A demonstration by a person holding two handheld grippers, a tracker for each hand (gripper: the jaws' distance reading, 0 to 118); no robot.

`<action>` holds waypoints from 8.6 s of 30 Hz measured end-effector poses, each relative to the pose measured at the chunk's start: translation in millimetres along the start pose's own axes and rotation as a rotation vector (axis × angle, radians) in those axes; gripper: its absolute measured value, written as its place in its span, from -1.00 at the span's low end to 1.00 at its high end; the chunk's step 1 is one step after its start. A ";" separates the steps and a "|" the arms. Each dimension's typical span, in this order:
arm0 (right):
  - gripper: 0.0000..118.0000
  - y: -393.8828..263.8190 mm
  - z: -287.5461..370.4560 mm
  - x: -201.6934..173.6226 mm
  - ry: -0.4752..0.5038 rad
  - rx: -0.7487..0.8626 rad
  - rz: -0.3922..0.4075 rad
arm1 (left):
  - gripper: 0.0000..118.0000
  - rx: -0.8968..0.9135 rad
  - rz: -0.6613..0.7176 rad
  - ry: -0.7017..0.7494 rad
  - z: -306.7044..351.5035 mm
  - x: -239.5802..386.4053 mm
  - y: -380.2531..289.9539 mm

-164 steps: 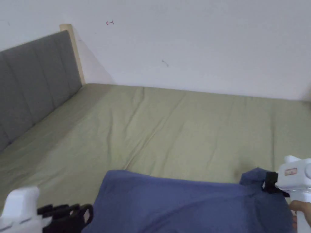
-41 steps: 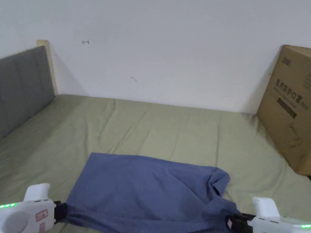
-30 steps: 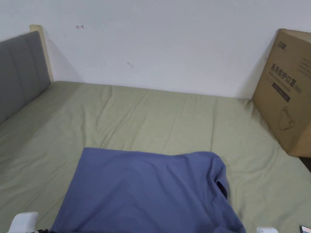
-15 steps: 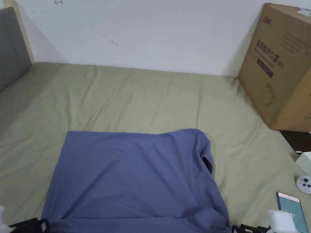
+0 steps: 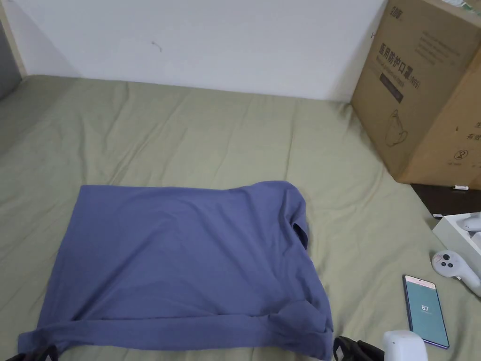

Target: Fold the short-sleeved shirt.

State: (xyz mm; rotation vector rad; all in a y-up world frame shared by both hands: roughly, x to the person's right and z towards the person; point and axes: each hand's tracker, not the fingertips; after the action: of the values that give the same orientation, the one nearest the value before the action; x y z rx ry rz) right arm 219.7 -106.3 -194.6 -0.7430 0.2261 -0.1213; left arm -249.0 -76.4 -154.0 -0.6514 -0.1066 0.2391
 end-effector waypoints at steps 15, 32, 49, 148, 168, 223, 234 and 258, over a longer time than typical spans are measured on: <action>-0.67 13.7 -138.9 37.9 -0.008 -0.399 -0.071 | -0.99 -0.038 0.075 0.031 -10.4 -24.9 -7.3; -0.78 20.5 -113.5 33.2 0.039 -0.328 -0.069 | 0.06 -0.308 0.048 0.195 -139.4 -106.8 -20.2; -0.78 48.2 -94.6 26.1 0.067 -0.296 -0.095 | -0.89 -0.249 0.018 0.186 -120.4 -83.3 30.3; -0.83 75.1 -98.3 65.3 -0.003 -0.212 -0.279 | -0.90 -0.252 0.462 0.087 -135.8 -129.9 47.7; 0.33 109.4 17.0 19.6 -0.046 0.193 0.016 | 0.04 0.086 0.173 0.046 -8.6 -77.0 102.2; -0.83 237.5 -337.6 63.5 0.024 -0.321 -0.200 | -0.97 -0.368 0.150 0.311 -388.7 -143.5 192.8; -0.83 229.4 -207.3 58.0 0.132 -0.174 -0.099 | -0.97 -0.222 0.043 0.154 -257.5 -125.7 186.7; -0.83 22.9 -97.9 82.1 0.082 -0.366 -0.204 | -0.97 -0.287 0.229 0.063 -112.6 -143.6 8.5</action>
State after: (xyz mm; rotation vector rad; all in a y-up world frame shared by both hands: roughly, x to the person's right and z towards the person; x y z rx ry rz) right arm 275.8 -169.3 -293.2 -1.1268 0.2538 -0.3097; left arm -370.1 -172.4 -251.6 -0.9573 -0.0043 0.4282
